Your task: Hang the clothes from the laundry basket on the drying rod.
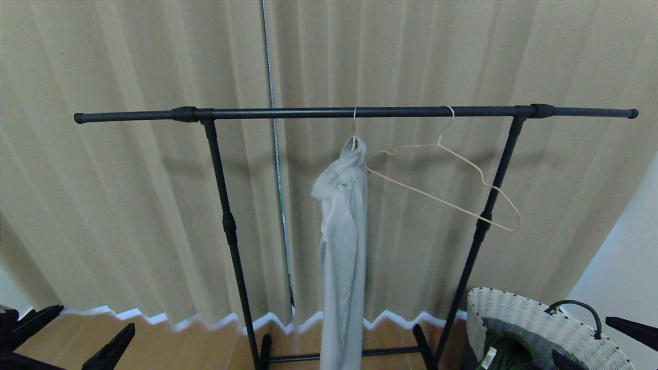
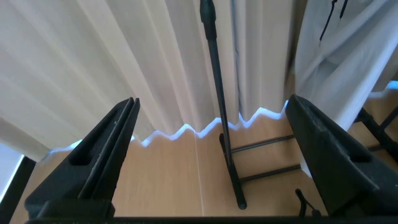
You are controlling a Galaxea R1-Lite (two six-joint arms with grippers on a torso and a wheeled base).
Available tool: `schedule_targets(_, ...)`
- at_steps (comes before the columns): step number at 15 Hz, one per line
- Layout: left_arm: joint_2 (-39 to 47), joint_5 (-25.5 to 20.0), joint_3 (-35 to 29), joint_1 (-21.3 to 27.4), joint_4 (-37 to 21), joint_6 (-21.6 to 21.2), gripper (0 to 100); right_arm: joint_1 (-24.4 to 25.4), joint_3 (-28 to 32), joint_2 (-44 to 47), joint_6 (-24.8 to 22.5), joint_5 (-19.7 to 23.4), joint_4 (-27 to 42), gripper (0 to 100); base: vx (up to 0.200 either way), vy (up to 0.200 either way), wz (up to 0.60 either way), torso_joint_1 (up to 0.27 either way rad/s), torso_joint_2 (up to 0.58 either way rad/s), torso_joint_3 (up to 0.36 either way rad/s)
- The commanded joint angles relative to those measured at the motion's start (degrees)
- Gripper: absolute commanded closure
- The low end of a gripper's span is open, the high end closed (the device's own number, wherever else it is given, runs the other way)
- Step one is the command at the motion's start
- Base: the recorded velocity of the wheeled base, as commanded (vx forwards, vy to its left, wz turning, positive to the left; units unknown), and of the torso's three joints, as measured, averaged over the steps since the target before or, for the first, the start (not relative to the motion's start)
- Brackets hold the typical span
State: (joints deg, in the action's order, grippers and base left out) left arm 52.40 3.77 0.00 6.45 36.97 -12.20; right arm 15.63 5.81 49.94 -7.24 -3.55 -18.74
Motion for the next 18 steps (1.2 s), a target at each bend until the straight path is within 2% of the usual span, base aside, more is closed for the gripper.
schedule_targets(1,0.4,0.0,0.0,0.1,0.0,-0.1,0,0.0,0.2,0.0,-0.1,-0.1,-0.2,0,0.000,0.000,0.00,0.000,0.00,0.000)
schedule_targets(8,0.1,0.0,0.0,0.1,0.0,-0.1,0,0.0,0.0,-1.0,-0.6,-0.5,-0.2,0,0.000,0.000,0.00,-0.022,0.06,0.033)
schedule_targets(14,-0.1,0.0,0.0,0.1,0.0,-0.2,0,0.0,-0.1,-1.4,-0.8,-0.5,0.0,0,0.000,0.000,0.00,-0.178,0.46,0.272)
schedule_targets(18,-3.4,0.0,0.0,0.2,0.0,-3.4,0,0.0,-0.2,-1.3,-0.8,-0.5,0.2,0,0.000,0.000,0.00,-0.177,0.47,0.300)
